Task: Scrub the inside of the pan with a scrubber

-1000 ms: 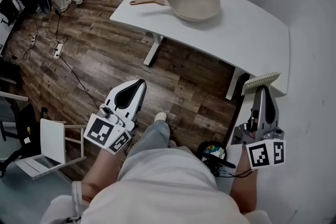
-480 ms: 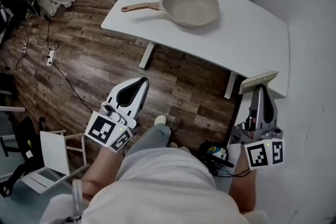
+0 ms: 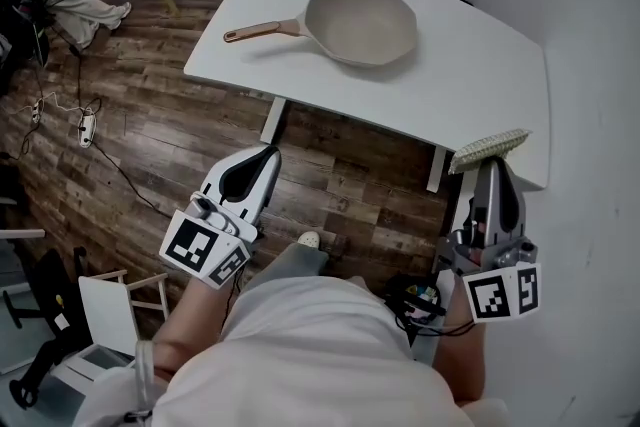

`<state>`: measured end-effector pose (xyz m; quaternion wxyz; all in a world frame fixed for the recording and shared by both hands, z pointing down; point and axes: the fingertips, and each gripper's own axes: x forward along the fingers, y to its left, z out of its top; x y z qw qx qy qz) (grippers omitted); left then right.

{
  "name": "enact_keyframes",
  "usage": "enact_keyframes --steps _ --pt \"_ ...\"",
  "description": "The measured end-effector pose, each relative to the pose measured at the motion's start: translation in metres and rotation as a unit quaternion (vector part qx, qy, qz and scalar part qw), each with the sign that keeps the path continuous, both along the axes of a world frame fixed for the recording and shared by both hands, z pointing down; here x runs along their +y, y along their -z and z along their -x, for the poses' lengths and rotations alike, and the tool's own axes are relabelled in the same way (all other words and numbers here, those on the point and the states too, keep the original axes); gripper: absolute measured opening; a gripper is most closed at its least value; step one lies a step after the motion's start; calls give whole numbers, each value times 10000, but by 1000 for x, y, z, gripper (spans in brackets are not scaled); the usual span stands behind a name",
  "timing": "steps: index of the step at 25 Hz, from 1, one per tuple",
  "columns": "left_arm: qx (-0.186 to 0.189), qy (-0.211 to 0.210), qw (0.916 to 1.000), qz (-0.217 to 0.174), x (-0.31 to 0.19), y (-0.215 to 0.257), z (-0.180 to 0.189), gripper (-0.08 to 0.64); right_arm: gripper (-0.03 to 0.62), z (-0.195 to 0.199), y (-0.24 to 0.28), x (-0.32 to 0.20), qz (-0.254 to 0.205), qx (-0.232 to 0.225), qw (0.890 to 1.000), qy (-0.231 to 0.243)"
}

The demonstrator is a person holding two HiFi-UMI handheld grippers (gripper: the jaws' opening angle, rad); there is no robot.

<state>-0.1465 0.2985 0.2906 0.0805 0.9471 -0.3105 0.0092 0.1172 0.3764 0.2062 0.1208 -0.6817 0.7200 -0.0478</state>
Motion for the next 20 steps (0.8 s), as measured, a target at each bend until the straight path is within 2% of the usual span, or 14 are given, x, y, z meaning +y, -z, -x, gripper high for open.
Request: enact_keyframes --steps 10,20 --pt "45 -98 9999 15 -42 0 12 12 28 3 1 -28 -17 -92 9997 -228" --pt "-39 -19 9999 124 -53 -7 15 12 28 -1 -7 -44 60 -183 9996 -221"
